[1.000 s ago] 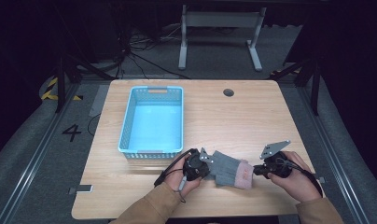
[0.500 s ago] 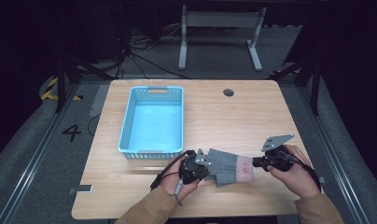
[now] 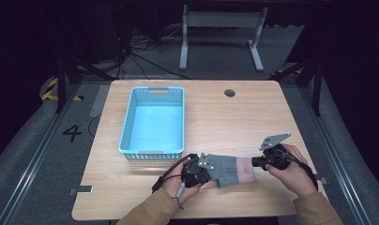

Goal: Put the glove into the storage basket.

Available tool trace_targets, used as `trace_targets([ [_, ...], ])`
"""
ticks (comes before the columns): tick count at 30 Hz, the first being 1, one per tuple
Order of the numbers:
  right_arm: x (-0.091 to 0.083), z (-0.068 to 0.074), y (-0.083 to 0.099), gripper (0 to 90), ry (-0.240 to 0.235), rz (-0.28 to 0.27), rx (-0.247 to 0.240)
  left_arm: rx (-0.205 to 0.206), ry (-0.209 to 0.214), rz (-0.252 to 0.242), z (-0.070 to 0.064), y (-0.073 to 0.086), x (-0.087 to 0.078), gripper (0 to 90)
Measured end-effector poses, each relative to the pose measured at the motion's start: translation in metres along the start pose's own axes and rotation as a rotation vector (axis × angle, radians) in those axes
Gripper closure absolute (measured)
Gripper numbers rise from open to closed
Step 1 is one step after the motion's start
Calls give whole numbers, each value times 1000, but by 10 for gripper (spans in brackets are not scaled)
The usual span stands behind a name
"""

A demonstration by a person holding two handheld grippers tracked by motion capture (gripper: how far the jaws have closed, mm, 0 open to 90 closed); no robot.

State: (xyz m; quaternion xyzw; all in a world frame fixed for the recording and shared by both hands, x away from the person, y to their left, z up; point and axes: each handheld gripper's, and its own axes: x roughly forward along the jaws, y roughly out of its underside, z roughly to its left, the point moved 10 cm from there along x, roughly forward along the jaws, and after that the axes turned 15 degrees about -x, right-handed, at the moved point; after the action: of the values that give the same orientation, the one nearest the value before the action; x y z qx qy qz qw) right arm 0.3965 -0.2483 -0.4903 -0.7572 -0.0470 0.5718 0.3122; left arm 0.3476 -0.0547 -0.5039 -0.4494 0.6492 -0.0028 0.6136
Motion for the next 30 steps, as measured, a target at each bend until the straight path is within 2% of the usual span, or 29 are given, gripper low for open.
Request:
trace_targets([
  [12,11,1,4,852,-15,13,10,-17,5,38,5,6,7,890],
  [14,12,0,6,830,-12,21,8,-30,21,48,4,7,9,879],
  [15,12,-2,7,795,0,24,9,-40,22,44,6,7,9,849],
  [19,9,-4,10,776,10,27,12,-53,15,23,8,6,7,697],
  [22,6,-5,12,772,14,28,17,-64,21,9,8,4,6,657],
  [24,0,-8,15,768,33,29,25,-69,15,-19,8,1,4,598],
  [30,-8,-13,18,746,50,6,53,-63,-2,-33,11,-3,4,540],
])
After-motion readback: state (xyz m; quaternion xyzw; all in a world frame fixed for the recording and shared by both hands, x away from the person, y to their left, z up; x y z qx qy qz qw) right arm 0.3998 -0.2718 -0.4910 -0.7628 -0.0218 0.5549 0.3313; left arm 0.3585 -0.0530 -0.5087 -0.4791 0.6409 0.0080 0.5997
